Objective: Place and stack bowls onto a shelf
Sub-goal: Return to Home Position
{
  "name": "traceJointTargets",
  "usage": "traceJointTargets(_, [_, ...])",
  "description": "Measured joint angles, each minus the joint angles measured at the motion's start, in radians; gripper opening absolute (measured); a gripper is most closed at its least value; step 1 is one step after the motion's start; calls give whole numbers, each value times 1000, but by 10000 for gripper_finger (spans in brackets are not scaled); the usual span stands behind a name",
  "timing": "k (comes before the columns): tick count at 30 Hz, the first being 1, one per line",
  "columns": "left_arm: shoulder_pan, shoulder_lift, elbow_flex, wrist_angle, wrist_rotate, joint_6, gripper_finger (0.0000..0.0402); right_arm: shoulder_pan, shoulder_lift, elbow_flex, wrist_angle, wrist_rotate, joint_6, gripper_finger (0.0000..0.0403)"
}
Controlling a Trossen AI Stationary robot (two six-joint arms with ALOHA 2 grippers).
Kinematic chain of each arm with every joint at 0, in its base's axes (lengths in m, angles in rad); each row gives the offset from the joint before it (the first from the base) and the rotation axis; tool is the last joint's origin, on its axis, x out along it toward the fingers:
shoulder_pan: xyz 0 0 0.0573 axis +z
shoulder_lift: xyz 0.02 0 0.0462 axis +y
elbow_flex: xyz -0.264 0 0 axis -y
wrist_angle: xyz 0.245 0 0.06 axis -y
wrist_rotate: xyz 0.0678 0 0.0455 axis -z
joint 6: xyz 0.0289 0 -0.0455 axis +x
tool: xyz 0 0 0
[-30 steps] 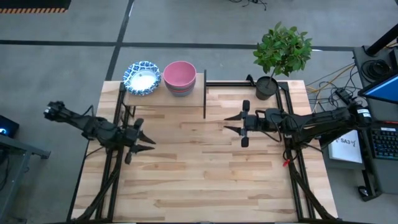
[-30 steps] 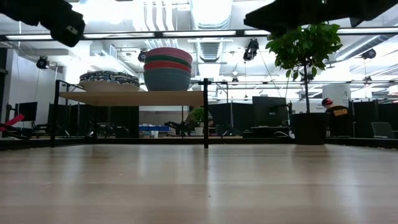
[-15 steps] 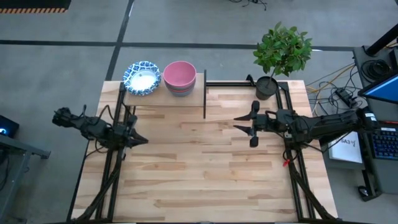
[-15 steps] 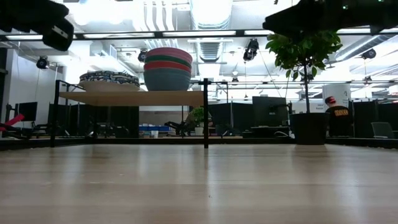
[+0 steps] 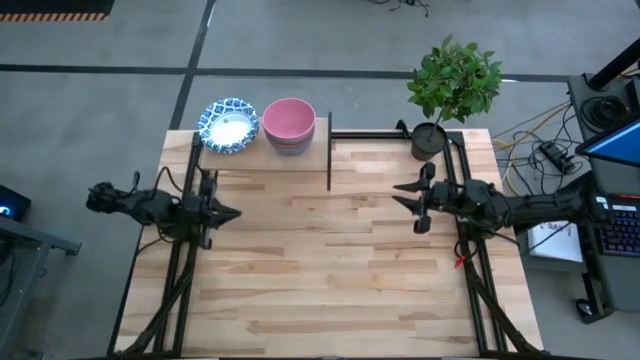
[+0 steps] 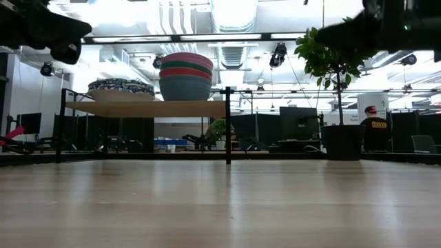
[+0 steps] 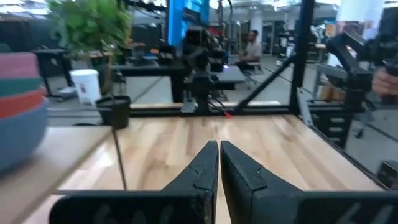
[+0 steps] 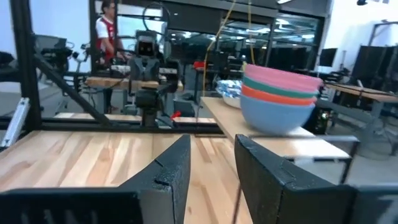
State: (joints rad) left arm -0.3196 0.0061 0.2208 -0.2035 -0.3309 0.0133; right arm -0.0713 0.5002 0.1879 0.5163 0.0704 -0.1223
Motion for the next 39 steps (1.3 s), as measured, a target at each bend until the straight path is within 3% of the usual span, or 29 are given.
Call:
traceJointTargets(7, [97, -6, -27, 8, 40, 62, 0, -45, -140, -92, 0, -1, 21, 98])
traceJointTargets(12, [154, -6, -67, 34, 149, -27, 0, -52, -236, -157, -2, -1, 20, 86])
traceJointTargets(17, [160, -7, -138, 196, 201, -52, 0, -52, -311, -175, -55, -18, 14, 73])
traceJointTargets(20, [160, -7, -204, 321, 217, -61, 0, -52, -338, -175, -55, -94, -19, 65])
traceJointTargets(31, [160, 0, -211, 316, 226, -77, 0, -52, -362, -176, -136, -105, -93, 49])
traceJointTargets(36, [160, 2, -200, 231, 197, -107, 0, -52, -363, -176, -139, -100, -143, 36])
traceJointTargets(39, [160, 2, -195, 219, 191, -186, 0, -52, -362, -176, -145, -3, -187, 34])
